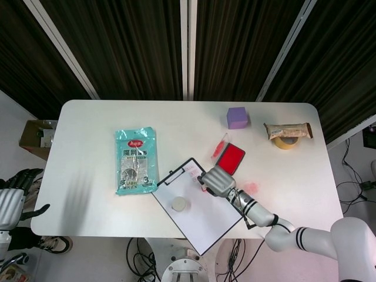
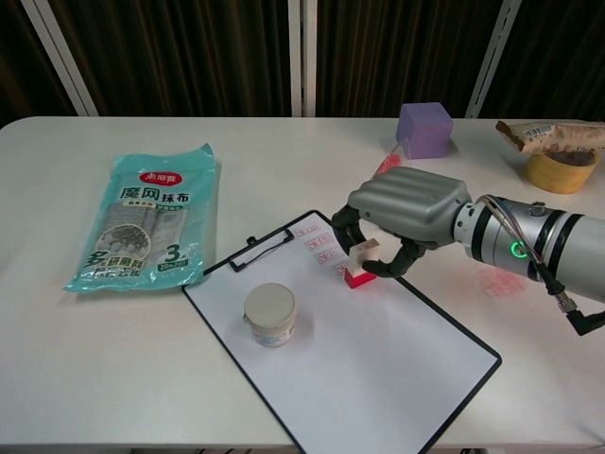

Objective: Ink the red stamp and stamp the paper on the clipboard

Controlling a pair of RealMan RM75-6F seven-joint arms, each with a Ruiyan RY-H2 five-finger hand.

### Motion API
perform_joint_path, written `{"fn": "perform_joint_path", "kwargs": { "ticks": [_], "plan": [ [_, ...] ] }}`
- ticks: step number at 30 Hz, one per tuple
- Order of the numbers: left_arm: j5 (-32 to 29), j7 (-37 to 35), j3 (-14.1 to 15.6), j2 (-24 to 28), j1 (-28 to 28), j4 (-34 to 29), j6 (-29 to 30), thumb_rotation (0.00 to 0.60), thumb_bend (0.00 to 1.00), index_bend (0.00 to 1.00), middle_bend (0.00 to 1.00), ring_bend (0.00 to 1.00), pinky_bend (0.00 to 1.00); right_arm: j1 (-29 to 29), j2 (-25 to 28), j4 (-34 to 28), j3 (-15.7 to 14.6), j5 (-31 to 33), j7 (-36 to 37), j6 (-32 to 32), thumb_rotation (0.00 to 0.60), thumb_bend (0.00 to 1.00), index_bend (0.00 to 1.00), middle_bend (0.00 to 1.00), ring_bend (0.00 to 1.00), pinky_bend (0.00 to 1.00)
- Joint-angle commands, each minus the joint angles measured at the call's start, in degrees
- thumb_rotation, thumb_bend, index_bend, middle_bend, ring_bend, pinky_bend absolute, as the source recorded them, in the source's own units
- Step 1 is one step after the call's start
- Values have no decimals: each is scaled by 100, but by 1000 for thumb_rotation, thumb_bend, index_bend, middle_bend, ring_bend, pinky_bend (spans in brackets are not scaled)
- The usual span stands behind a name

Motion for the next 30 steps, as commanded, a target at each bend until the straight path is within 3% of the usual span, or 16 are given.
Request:
{"fn": "perform_joint_path", "kwargs": {
  "ticks": [1,30],
  "plan": [
    [-2,-6,-1,-1,1,5,-1,600,0,169,163,133,239,-4,-28,42,-24,-10,-15,-7,600,459,1000,904,869,1000],
    [-14,4,-24,51,3,-28,12,600,0,169,164,133,239,-23,-130,243,-75,-130,161,40,600,459,1000,909,869,1000]
  ]
}}
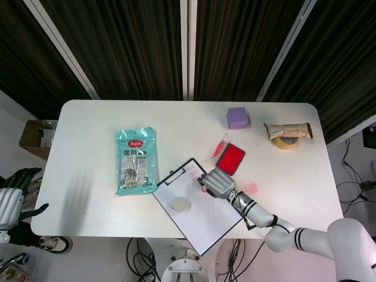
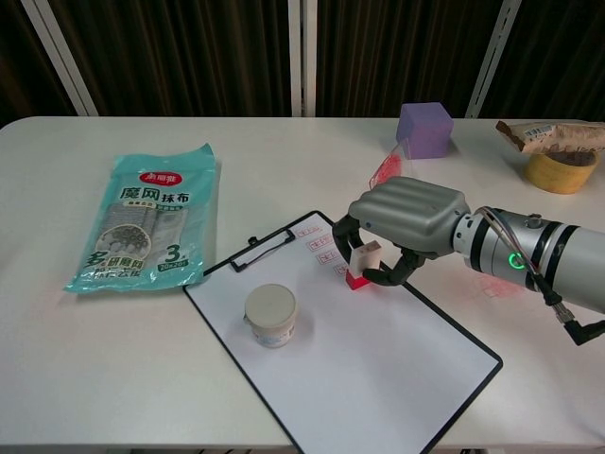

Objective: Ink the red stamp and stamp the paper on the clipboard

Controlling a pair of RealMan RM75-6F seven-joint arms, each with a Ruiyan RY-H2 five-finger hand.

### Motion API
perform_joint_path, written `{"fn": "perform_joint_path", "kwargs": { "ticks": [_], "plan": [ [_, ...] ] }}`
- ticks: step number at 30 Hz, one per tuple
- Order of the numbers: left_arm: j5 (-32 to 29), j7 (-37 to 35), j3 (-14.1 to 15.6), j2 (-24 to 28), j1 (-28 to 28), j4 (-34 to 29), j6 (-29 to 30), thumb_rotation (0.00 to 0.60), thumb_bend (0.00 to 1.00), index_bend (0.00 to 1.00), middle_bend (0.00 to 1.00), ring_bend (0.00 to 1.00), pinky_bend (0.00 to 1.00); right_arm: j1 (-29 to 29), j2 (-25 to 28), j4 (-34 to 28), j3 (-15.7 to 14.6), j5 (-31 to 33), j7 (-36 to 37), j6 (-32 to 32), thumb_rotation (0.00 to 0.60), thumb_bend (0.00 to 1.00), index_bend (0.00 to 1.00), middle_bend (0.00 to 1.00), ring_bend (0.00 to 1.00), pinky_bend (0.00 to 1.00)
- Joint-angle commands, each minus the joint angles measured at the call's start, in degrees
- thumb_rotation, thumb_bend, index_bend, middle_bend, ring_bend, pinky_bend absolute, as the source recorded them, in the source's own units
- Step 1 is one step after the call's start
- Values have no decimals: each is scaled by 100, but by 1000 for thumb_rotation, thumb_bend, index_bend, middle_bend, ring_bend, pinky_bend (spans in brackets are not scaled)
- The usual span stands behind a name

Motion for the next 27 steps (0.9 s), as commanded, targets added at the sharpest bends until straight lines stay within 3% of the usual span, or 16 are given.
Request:
{"fn": "perform_joint_path", "kwargs": {
  "ticks": [1,8,17,27],
  "plan": [
    [1,8,0,7,2,-8,5,600,0,169,164,133,239,-2,15,-18,11,-11,9,25,600,458,1000,909,869,1000],
    [1,30,7,32,3,-54,-9,600,0,169,164,133,239,-39,290,-368,162,-215,219,472,600,459,1000,909,869,1000],
    [56,78,19,-5,-25,-108,-19,600,0,169,164,133,239,-308,1308,-1343,184,-345,222,1010,600,459,1000,909,869,1000],
    [108,188,45,-22,-44,-200,-29,600,0,169,164,133,239,-853,1633,-814,-251,-304,573,1225,600,459,1000,909,869,1000]
  ]
}}
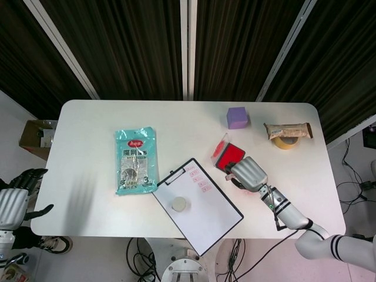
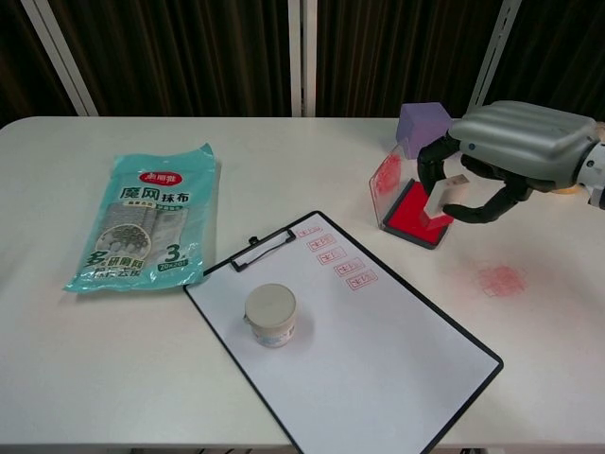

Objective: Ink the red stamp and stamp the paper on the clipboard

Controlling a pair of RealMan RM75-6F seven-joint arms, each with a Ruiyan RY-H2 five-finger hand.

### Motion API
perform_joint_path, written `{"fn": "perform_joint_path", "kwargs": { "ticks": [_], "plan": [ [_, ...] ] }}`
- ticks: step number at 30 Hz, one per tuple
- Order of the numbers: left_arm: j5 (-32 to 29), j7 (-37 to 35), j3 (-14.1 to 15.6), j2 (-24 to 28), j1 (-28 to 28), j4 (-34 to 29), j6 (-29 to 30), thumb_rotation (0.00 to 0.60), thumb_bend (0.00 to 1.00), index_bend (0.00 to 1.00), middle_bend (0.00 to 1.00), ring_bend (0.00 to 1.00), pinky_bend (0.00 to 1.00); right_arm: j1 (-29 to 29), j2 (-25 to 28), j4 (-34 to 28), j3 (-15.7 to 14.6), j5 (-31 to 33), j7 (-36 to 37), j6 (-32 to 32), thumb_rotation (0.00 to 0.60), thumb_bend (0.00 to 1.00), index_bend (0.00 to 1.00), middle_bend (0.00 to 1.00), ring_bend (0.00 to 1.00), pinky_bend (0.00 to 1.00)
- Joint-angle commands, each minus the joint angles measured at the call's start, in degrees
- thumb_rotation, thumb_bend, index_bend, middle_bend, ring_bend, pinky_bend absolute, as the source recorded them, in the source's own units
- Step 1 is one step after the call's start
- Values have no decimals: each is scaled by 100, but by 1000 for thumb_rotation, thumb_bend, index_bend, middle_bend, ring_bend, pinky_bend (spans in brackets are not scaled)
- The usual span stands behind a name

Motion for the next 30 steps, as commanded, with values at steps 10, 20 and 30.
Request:
{"fn": "perform_joint_path", "kwargs": {
  "ticks": [10,20,30],
  "plan": [
    [32,101,4,-20,-64,-67,-68,600,0,169,164,133,240,-633,-55,994,-511,-46,809,107,600,455,1000,909,869,1000],
    [18,138,12,-7,-57,-101,-61,600,0,169,164,133,239,-750,-366,1431,-502,-266,997,273,600,449,1000,906,869,1000],
    [12,100,-7,0,-73,-93,-52,600,0,169,164,133,239,-738,-561,1596,-467,-365,988,213,600,439,1000,905,869,1000]
  ]
}}
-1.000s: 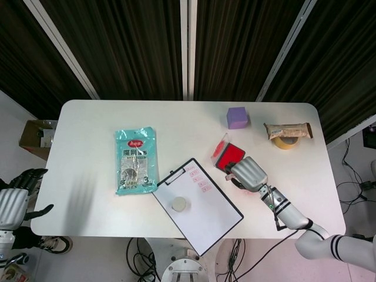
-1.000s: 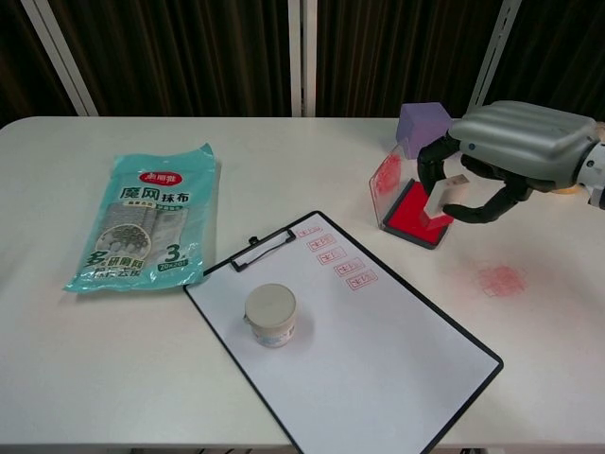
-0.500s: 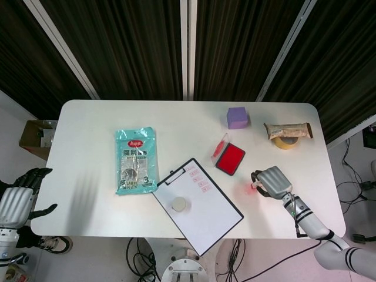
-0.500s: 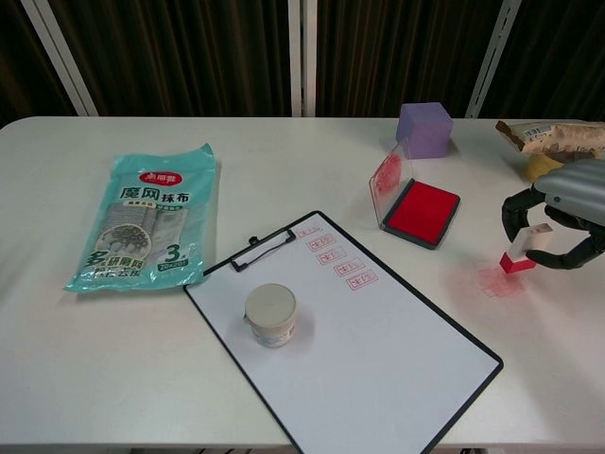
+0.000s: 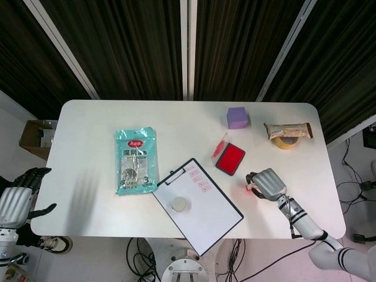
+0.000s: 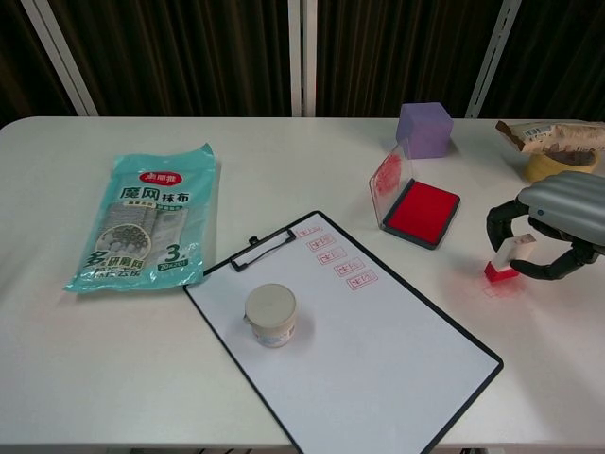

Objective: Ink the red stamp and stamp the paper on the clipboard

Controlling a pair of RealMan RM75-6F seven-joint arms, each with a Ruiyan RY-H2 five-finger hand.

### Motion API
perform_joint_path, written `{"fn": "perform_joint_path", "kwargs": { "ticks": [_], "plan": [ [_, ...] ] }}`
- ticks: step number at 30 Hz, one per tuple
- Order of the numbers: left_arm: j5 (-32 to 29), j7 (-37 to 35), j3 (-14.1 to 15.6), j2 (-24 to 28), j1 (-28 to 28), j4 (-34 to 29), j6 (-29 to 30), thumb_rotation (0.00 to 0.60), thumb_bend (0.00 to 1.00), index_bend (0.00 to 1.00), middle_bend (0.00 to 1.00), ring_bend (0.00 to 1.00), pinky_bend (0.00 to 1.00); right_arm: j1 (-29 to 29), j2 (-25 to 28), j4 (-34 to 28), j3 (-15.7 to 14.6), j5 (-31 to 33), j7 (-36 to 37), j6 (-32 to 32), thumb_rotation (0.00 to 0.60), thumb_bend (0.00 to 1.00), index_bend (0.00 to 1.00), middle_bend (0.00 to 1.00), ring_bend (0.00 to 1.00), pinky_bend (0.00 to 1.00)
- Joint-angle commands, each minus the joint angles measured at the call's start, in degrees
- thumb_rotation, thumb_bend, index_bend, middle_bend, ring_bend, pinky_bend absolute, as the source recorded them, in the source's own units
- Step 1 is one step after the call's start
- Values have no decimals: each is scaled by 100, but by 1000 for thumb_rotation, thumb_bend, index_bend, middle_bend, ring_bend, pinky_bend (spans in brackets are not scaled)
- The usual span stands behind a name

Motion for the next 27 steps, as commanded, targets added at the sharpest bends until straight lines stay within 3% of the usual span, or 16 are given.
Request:
{"fn": "perform_joint_path", "kwargs": {
  "ticks": [1,6,15,27],
  "plan": [
    [-1,-12,-1,1,-3,7,-1,600,0,169,164,133,239,3,-39,37,7,-21,12,-15,600,438,999,905,869,1000],
    [-6,-22,-6,15,-2,7,9,600,0,169,164,133,239,20,-77,105,3,-61,52,-66,600,404,960,876,869,1000],
    [-4,-1,-5,25,-5,-3,15,600,0,169,163,133,239,29,-33,81,-17,-98,86,-149,600,278,801,759,867,1000],
    [-11,-4,-2,13,-2,14,17,600,0,169,163,133,239,30,-21,79,-25,-123,86,-221,600,239,676,593,866,1000]
  ]
}}
